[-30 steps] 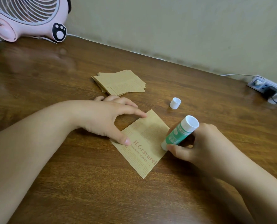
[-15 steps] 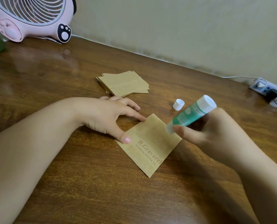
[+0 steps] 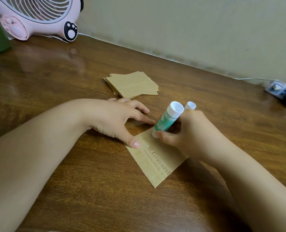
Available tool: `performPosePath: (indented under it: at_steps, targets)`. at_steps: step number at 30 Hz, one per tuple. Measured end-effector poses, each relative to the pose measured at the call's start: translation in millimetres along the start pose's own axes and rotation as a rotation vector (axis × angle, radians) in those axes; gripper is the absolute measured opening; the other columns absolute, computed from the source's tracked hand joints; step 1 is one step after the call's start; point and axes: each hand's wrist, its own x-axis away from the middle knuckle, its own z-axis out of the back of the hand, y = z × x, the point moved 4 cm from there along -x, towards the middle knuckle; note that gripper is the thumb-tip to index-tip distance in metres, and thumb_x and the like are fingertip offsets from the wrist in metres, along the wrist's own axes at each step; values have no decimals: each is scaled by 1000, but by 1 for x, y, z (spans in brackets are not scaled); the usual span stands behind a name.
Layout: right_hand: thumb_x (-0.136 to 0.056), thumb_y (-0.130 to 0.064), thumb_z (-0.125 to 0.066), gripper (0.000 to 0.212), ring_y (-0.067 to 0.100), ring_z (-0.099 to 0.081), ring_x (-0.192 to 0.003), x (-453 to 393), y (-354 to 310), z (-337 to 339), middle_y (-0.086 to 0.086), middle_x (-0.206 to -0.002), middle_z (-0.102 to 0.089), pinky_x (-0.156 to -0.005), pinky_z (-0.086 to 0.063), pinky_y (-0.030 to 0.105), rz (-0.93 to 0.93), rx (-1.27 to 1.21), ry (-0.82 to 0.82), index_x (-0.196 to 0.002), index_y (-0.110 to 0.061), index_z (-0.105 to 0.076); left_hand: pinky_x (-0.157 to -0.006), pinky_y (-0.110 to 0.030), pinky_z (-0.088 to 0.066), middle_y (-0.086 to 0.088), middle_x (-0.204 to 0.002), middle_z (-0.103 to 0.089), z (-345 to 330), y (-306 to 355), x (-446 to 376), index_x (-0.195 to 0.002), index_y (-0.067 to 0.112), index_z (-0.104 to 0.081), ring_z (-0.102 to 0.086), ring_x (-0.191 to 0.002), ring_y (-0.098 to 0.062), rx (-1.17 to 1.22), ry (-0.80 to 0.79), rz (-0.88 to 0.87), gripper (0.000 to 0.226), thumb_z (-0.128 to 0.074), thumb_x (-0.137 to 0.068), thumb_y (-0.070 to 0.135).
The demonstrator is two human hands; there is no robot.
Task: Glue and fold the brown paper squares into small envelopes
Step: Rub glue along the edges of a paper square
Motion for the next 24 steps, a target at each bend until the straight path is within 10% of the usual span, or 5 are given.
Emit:
performPosePath:
  at_steps: [24]
  targets:
    - [-80,-28,-69,13,4,-60,-81,10,7,6,-6,-88,-69,-71,-47,24,45,-35,-36,-92,-22,-69,-113,-54,14,40,-144,13,-13,6,0,-131,69,-17,21,-133,10,-44,-27,22,63,-57,-82,59]
